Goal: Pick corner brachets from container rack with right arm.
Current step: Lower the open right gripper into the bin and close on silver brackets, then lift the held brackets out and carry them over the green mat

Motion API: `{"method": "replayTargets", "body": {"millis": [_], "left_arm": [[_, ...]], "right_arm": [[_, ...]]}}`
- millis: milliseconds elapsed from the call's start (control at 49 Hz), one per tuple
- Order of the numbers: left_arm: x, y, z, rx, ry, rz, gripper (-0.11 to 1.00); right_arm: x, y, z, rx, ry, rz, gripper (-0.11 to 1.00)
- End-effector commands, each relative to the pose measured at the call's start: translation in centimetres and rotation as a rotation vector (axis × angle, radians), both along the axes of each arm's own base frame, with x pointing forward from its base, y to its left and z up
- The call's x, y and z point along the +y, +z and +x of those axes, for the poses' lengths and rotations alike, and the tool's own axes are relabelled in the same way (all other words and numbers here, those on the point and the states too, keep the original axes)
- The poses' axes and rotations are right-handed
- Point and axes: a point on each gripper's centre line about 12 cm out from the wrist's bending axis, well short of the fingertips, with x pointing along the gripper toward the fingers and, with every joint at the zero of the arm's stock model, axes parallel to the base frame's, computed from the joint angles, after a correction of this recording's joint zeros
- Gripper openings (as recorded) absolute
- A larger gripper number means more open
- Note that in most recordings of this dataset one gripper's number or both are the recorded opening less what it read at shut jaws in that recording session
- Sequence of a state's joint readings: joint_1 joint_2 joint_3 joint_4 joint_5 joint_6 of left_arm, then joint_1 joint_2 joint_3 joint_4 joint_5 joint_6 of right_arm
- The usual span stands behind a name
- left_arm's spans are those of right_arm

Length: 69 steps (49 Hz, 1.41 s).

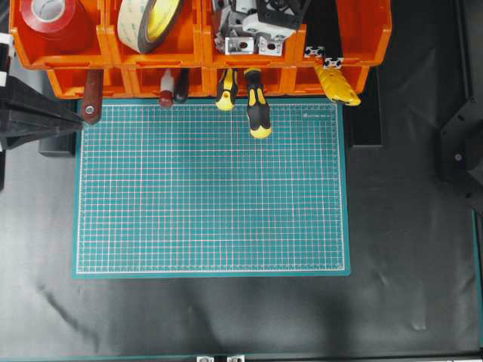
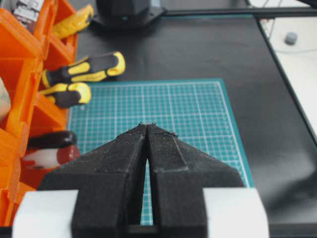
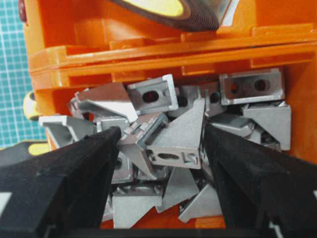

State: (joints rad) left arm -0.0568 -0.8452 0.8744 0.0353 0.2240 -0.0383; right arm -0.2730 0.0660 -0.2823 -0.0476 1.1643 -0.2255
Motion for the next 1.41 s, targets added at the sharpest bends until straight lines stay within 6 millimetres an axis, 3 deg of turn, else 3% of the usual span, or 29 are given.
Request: {"method": "replayTargets", "body": {"millis": [0,306,796,979,1081,1387], "left_arm": [[0.0,1.2,0.1,-0.031,0.001,-0.003,0.0],[0.0,1.3,-0.1,-0.038,0.002,-0.001,0.0],[0.1,1.2,-0.1,-0.037,0.004,-0.002,0.0],[-0.1,1.2,-0.1,-0.037,-0.003,-0.001,0.0],[-0.1,1.3,-0.1,-0.042,-0.005,0.001,0.0],[-0.1,2.7,-1.4,-0.103,-0.006,-0.003,0.0]], "right_arm": [[0.9,3.4,-0.9,-0.077,0.014,-0.028,0.56],[2.7,8.0,-3.0,-0.135,0.037,-0.114,0.56],[3.2,8.0,-3.2,-0.124,0.043,-0.119,0.56],[7.2,7.7,-4.3,-0.074,0.106,-0.082,0.56],[10.2,6.5,-5.3,-0.035,0.143,-0.055,0.56],[16.4,2.7,-9.8,-0.029,0.243,-0.037,0.56]]}}
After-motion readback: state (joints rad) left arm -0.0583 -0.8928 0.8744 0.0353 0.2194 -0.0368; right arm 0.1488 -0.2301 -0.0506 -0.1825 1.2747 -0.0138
